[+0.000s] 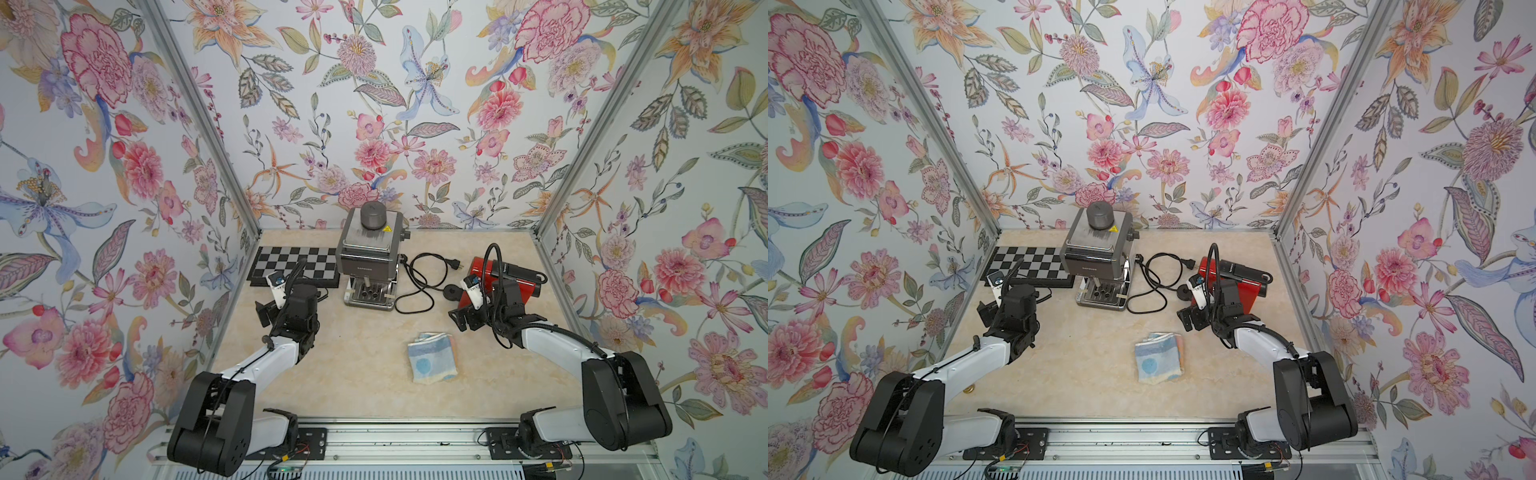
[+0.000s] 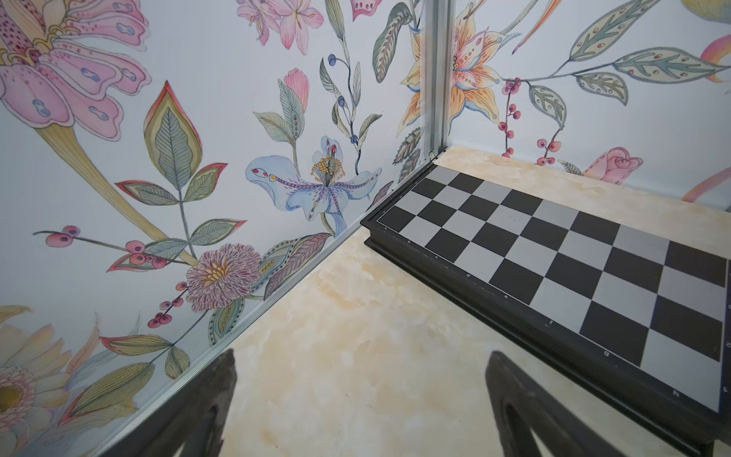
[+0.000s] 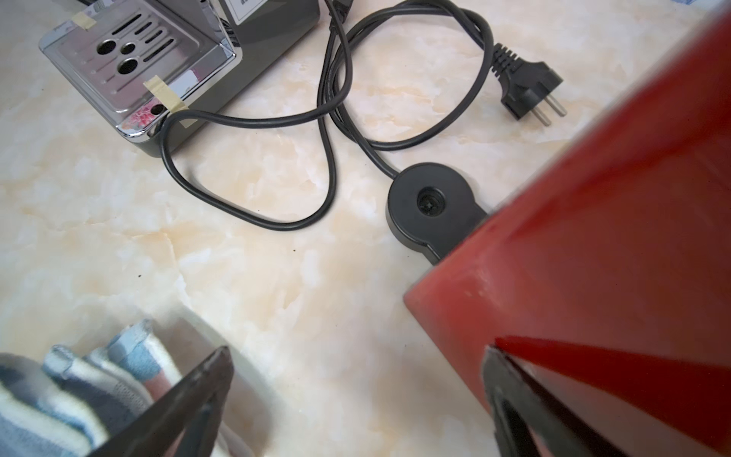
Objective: Wipe the surface of a coffee machine
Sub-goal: Reset both arms
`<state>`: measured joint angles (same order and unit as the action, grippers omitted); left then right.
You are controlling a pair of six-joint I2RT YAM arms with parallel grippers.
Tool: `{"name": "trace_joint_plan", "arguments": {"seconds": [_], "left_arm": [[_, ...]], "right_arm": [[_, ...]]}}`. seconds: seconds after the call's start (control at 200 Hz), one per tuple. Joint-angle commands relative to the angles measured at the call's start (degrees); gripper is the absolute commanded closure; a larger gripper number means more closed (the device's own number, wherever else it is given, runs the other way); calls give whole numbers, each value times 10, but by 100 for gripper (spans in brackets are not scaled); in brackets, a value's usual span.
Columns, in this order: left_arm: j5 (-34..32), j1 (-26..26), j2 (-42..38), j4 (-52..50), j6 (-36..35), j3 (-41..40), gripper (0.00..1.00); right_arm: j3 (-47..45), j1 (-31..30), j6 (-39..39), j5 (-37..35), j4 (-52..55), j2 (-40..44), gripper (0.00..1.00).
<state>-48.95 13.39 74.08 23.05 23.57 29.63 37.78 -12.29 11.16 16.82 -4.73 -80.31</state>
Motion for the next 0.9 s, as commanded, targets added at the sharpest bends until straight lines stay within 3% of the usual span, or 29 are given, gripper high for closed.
{"name": "trace_joint_plan", "arguments": {"seconds": [0.0, 0.19, 0.33, 0.48, 0.73, 0.896], "left_arm": [[27, -10, 4, 134, -89, -27, 1], [82, -18, 30, 226, -148, -68, 1], [110, -19, 52, 367, -174, -136, 1], [127, -21, 61, 379, -184, -133, 1], [98, -21, 90, 432, -244, -129, 1], [120, -30, 132, 532, -259, -151, 1]], "right_arm": [[-11, 49, -1, 1, -112, -20, 0], [-25, 75, -7, 0, -173, -59, 0], [-35, 77, -11, -16, -208, -71, 0], [-51, 79, -10, -37, -236, -63, 0], [-68, 84, -8, -60, -277, -59, 0], [-74, 86, -7, -70, -296, -60, 0]]}}
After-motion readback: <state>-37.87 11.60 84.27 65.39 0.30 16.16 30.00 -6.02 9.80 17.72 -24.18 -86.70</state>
